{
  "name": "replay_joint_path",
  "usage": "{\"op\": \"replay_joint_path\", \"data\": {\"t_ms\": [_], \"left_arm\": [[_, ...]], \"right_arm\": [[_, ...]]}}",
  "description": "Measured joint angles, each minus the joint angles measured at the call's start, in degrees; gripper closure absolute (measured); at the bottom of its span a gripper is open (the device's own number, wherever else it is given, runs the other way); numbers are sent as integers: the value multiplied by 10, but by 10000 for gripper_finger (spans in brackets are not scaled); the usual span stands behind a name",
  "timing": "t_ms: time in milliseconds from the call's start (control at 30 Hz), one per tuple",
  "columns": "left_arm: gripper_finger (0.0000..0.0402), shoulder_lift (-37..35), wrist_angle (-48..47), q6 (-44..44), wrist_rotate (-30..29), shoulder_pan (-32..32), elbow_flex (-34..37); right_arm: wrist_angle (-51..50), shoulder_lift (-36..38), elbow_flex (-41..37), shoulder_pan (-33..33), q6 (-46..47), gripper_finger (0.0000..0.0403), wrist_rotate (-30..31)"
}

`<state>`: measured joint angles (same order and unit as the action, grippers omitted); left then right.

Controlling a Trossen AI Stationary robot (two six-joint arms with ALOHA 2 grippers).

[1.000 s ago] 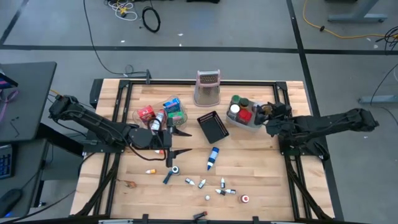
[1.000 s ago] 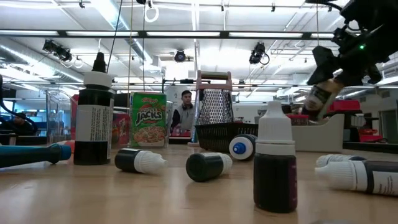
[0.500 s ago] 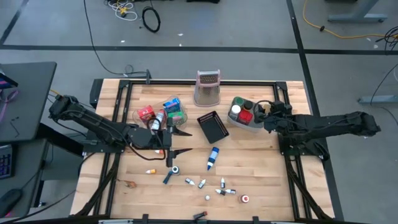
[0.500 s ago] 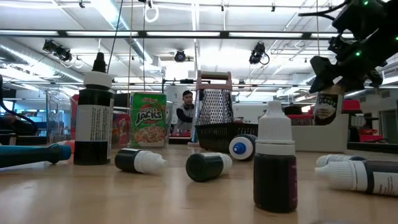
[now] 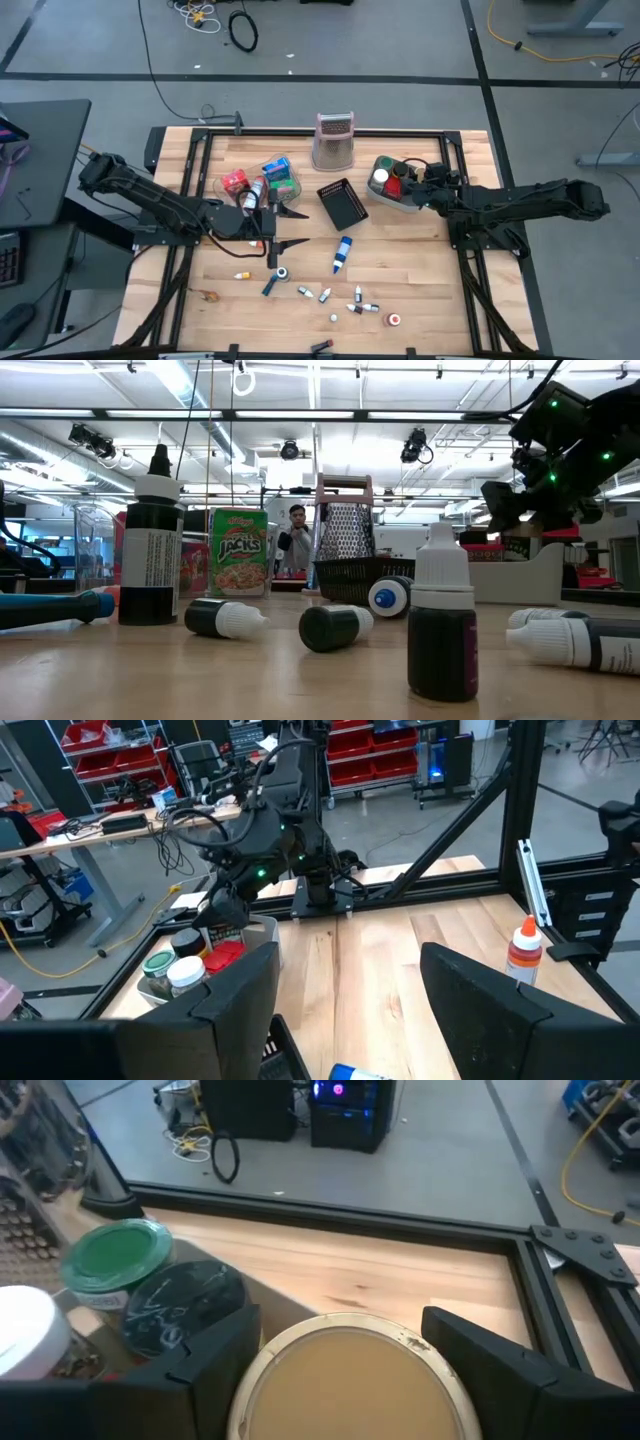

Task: Pick & Place Kitchen Items
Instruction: Put the brown seasoning bottle into the gray bin, then put the orange seasoning pack into the gray bin

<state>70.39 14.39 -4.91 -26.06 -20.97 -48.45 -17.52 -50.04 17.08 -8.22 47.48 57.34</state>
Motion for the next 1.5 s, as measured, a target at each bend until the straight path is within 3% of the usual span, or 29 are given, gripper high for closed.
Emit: {"op": "replay_joint_path", "data": {"t_ms": [367,633,800,967,1133,1300,1500], "left_arm": [[150,0,-12,0,0,0,0],[150,0,-15,0,0,0,0],[150,0,-18,0,0,0,0],[150,0,-22,1,0,0,0],[150,0,-39,21,2,-12,0],[150,0,-48,27,2,-44,0],[150,-3,-46,49,5,-93,0]], "right_arm": [[29,-29,-20,-21,-15,101,-23],[38,-29,-20,-22,-29,85,31],[96,-29,-21,-22,-132,79,19],[243,-27,-21,-22,-258,78,9],[433,-25,-21,-19,-403,78,-69],[594,-25,-21,-11,-477,78,-178],[725,-25,-21,-11,-511,78,-396]]}}
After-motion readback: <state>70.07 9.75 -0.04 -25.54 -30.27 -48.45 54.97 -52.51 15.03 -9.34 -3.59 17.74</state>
